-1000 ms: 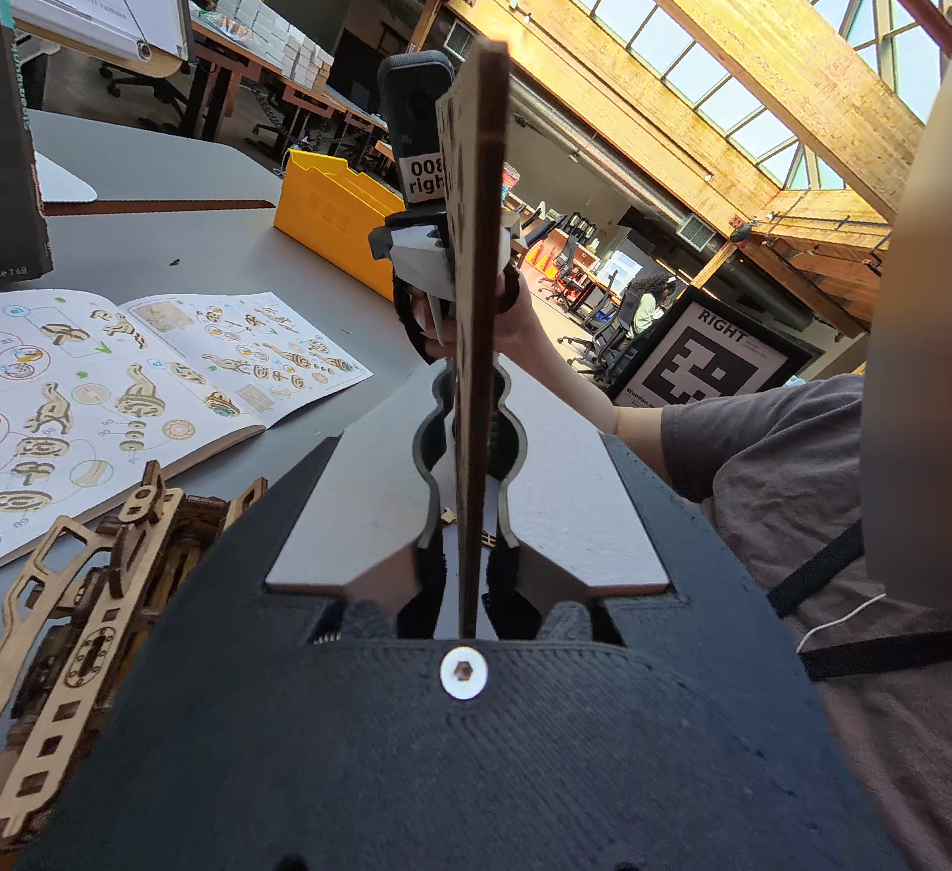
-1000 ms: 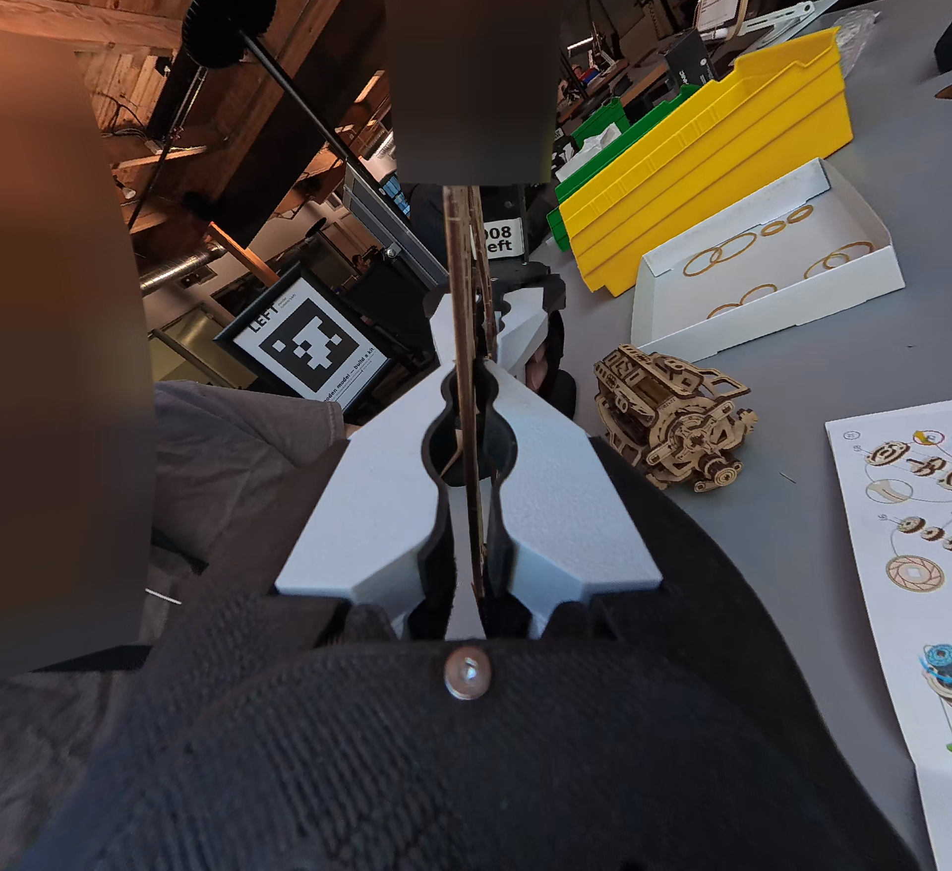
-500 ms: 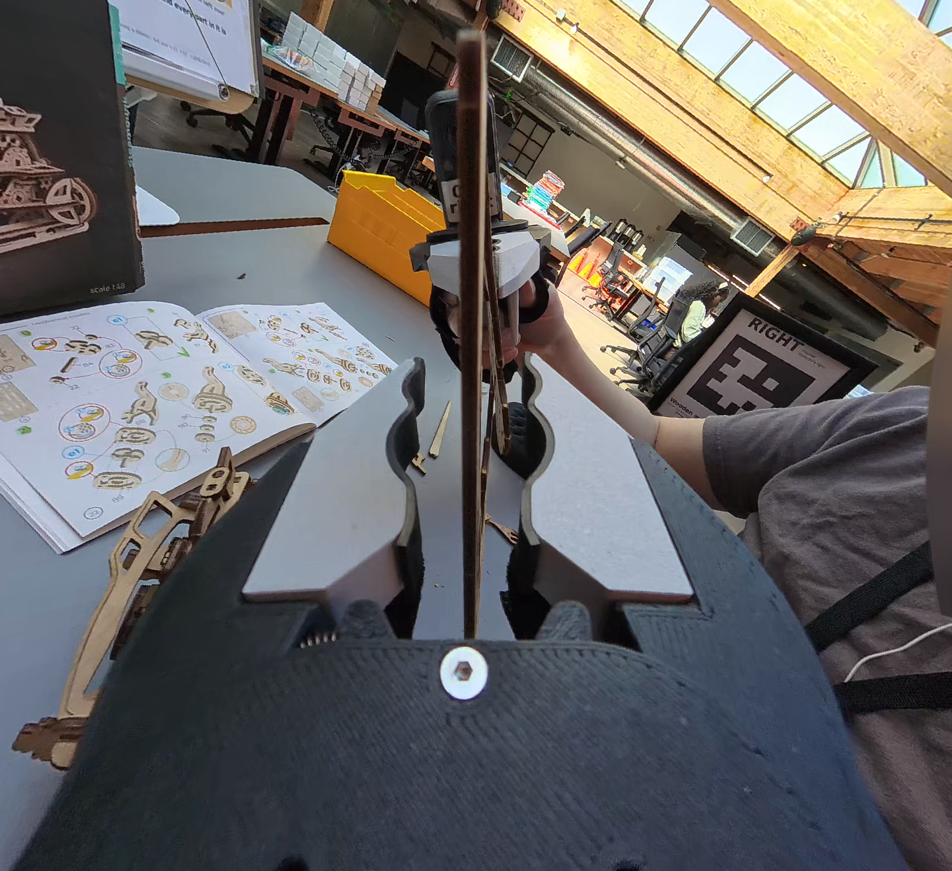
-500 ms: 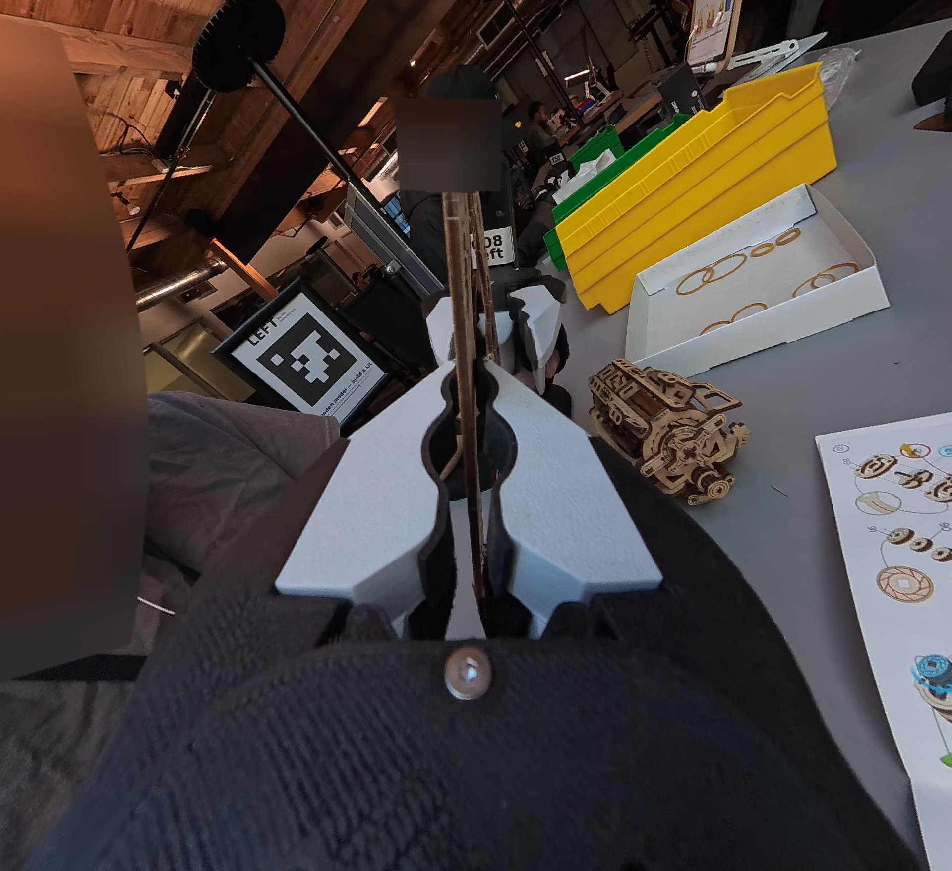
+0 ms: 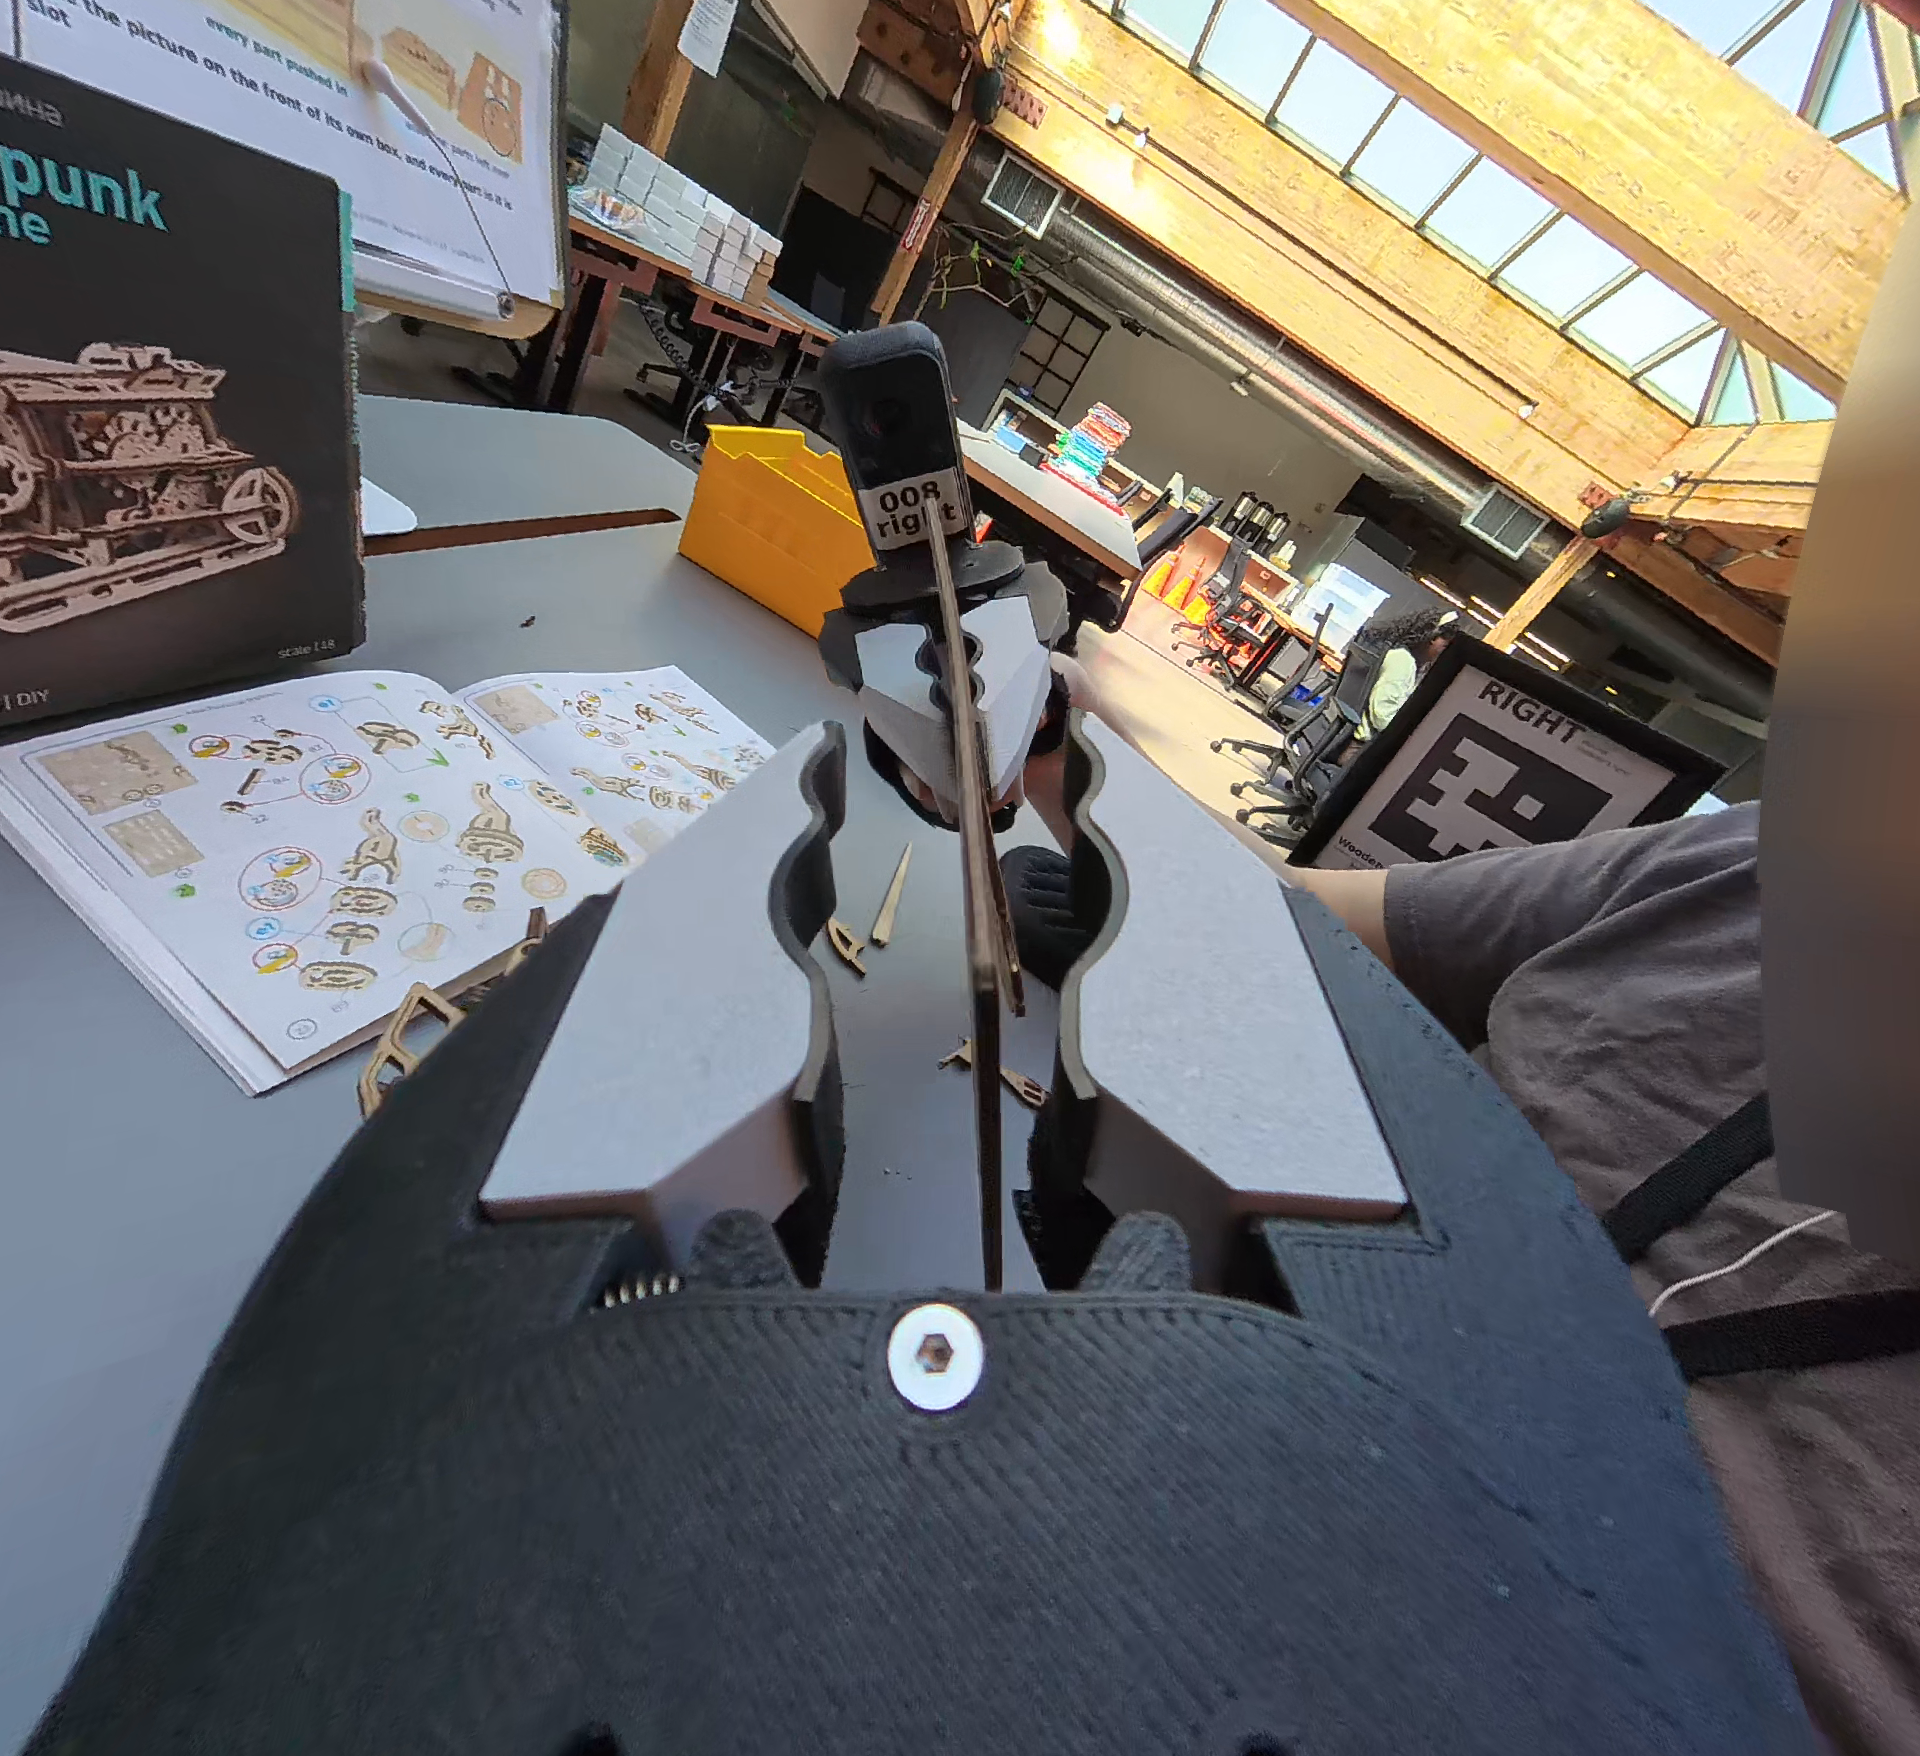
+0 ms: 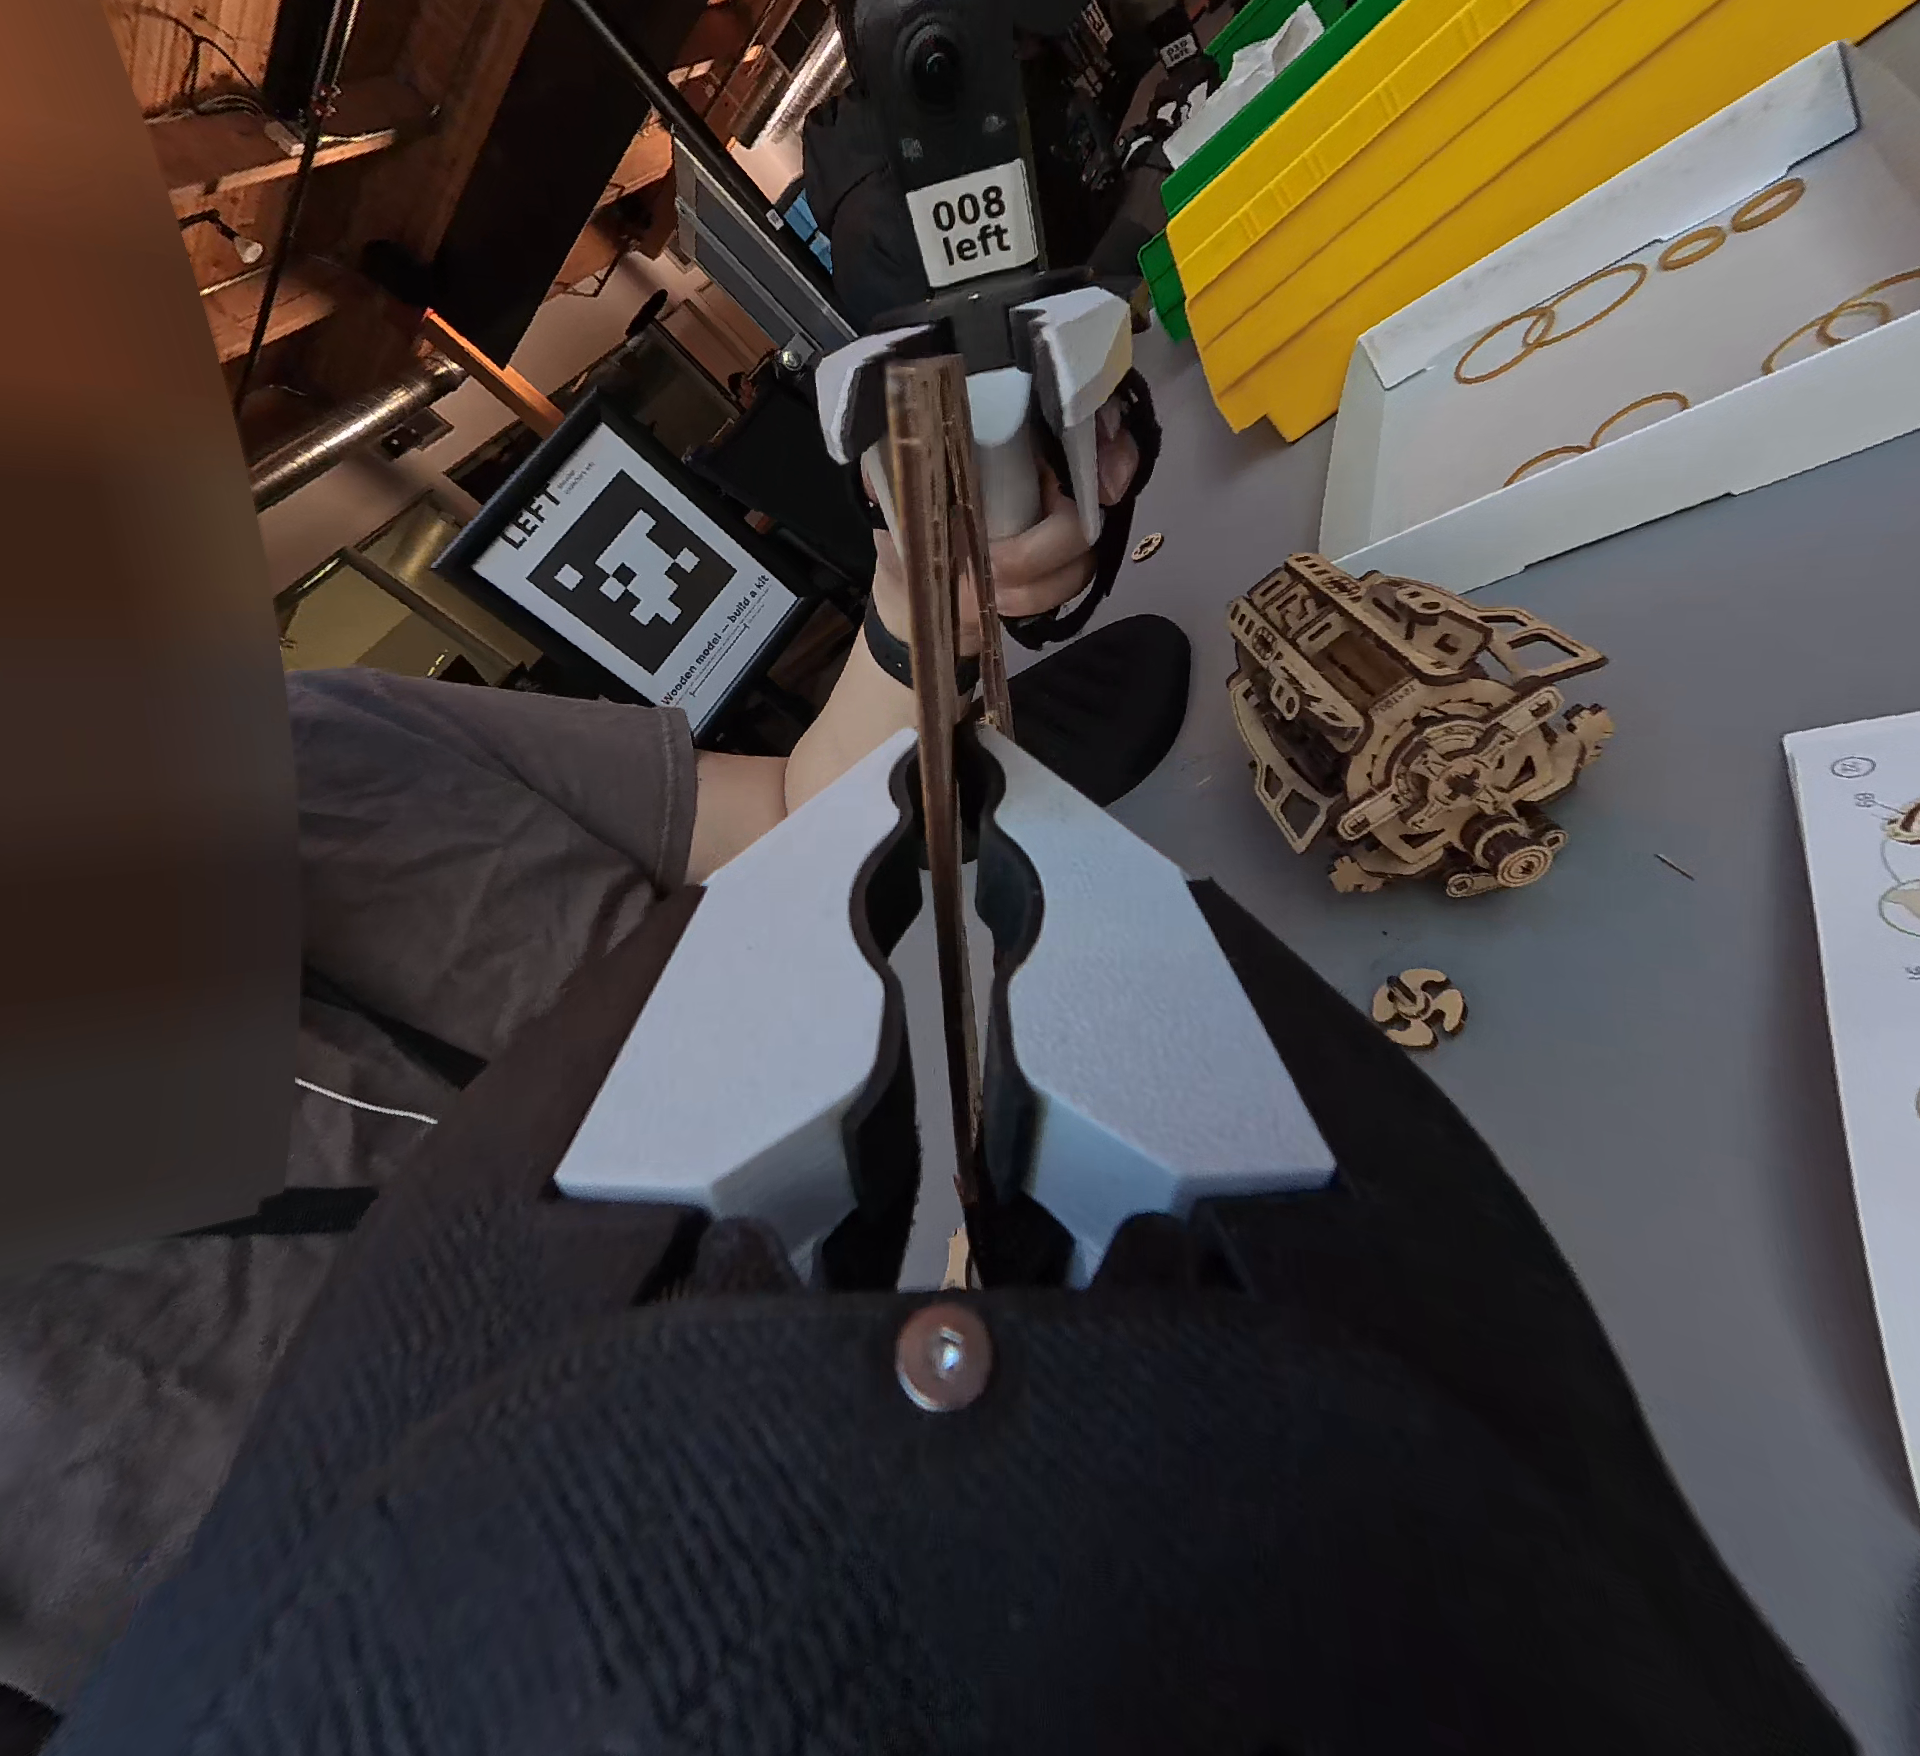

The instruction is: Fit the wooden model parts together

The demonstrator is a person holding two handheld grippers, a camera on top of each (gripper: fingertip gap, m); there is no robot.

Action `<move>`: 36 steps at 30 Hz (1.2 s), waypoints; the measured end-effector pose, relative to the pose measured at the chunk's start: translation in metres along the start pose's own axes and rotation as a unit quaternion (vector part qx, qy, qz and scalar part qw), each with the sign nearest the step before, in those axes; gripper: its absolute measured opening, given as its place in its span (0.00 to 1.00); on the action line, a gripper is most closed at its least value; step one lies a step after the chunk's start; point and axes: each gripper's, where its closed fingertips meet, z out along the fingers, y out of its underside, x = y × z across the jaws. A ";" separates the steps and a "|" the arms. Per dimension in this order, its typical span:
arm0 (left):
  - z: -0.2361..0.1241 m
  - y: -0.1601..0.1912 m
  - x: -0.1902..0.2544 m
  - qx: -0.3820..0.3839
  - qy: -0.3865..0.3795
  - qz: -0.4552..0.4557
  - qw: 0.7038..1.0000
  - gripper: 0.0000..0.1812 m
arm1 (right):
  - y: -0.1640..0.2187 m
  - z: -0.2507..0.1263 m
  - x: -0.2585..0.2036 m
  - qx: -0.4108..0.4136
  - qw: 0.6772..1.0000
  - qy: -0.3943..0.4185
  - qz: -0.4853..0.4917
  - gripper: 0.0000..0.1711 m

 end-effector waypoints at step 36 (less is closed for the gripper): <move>-0.004 0.043 -0.015 -0.120 0.002 -0.052 0.991 0.01 | 0.014 -0.015 0.018 -0.039 0.996 0.046 -0.063 0.16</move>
